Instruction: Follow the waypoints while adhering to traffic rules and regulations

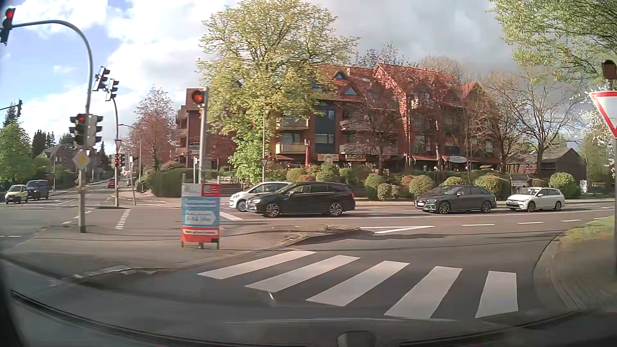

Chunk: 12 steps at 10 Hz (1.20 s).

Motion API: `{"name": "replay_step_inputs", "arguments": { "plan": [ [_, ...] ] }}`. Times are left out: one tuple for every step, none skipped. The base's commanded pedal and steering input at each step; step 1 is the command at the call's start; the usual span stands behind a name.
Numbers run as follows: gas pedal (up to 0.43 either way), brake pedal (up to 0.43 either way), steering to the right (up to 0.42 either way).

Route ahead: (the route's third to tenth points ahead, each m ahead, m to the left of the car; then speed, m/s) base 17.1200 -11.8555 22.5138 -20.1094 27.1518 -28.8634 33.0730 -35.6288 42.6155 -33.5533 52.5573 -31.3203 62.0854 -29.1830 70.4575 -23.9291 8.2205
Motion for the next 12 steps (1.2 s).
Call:
{"name": "replay_step_inputs", "arguments": {
  "plan": [
    [0.0, 0.006, 0.217],
    [0.0, 0.006, 0.225],
    [0.0, 0.006, 0.238],
    [0.0, 0.006, 0.246],
    [0.0, 0.006, 0.247],
    [0.0, 0.006, 0.247],
    [0.0, 0.006, 0.247],
    [0.008, 0.006, 0.246],
    [0.087, 0.006, 0.244],
    [0.087, 0.006, 0.244],
    [0.11, 0.0, 0.242],
    [0.118, 0.0, 0.24]
  ]
}}
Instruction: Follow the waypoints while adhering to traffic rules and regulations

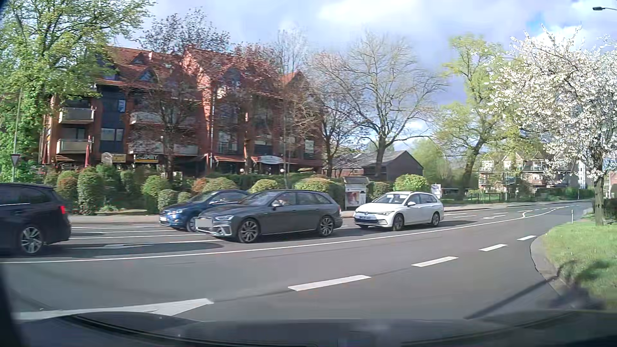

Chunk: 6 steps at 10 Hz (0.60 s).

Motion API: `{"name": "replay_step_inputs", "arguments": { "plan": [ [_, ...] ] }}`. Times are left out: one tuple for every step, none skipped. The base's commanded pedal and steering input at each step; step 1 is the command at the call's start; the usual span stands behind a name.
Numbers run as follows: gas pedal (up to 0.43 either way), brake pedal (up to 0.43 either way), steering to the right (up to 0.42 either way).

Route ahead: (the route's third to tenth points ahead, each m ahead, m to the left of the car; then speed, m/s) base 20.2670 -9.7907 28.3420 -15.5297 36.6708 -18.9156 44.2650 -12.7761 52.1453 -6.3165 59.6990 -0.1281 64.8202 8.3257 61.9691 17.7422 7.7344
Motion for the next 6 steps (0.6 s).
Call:
{"name": "replay_step_inputs", "arguments": {
  "plan": [
    [0.13, 0.006, 0.238],
    [0.157, 0.0, 0.234],
    [0.157, 0.006, 0.227],
    [0.169, 0.006, 0.215],
    [0.189, 0.006, 0.201],
    [0.197, 0.0, 0.193]
  ]
}}
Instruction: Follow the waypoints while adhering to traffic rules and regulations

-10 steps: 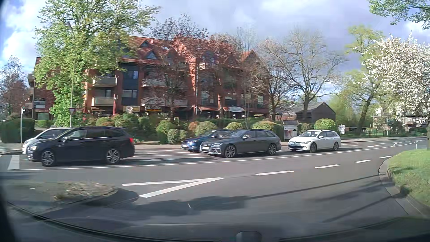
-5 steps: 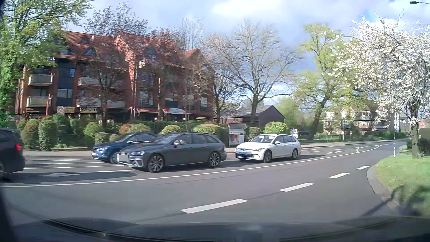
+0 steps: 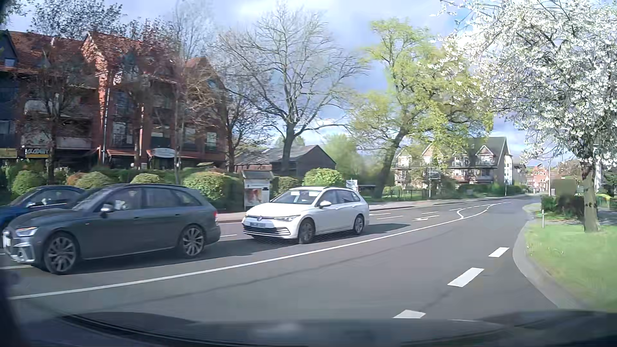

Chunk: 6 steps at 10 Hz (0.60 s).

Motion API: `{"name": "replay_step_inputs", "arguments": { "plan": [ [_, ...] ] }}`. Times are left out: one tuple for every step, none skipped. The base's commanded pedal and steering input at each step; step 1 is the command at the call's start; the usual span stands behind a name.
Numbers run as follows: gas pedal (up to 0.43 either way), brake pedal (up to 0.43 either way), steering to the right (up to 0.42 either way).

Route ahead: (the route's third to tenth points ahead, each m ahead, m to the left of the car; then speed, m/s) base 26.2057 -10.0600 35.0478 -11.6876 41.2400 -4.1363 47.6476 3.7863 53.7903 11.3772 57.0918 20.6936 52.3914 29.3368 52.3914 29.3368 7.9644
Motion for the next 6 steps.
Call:
{"name": "replay_step_inputs", "arguments": {
  "plan": [
    [0.197, 0.006, 0.193],
    [0.189, 0.006, 0.199],
    [0.138, 0.006, 0.206],
    [0.098, 0.006, 0.207],
    [0.098, 0.006, 0.207],
    [0.098, 0.0, 0.207]
  ]
}}
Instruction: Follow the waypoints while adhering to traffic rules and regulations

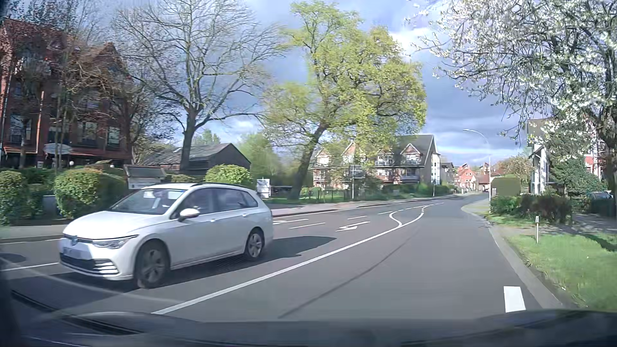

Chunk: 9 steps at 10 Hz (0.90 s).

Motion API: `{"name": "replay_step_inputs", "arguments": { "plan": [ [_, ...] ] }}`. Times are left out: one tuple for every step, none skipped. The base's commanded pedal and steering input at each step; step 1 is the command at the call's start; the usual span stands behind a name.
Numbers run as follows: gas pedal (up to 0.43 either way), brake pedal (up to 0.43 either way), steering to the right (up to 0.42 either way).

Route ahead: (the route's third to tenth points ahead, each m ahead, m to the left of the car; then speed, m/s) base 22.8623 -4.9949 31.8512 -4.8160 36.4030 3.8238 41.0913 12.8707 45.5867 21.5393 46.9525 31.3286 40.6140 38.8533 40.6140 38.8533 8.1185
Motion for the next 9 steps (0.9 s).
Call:
{"name": "replay_step_inputs", "arguments": {
  "plan": [
    [0.098, 0.006, 0.207],
    [0.098, 0.0, 0.207],
    [0.098, 0.0, 0.205],
    [0.098, 0.006, 0.198],
    [0.098, 0.006, 0.191],
    [0.098, 0.006, 0.177],
    [0.098, 0.006, 0.158],
    [0.098, 0.0, 0.134],
    [0.098, 0.006, 0.115]
  ]
}}
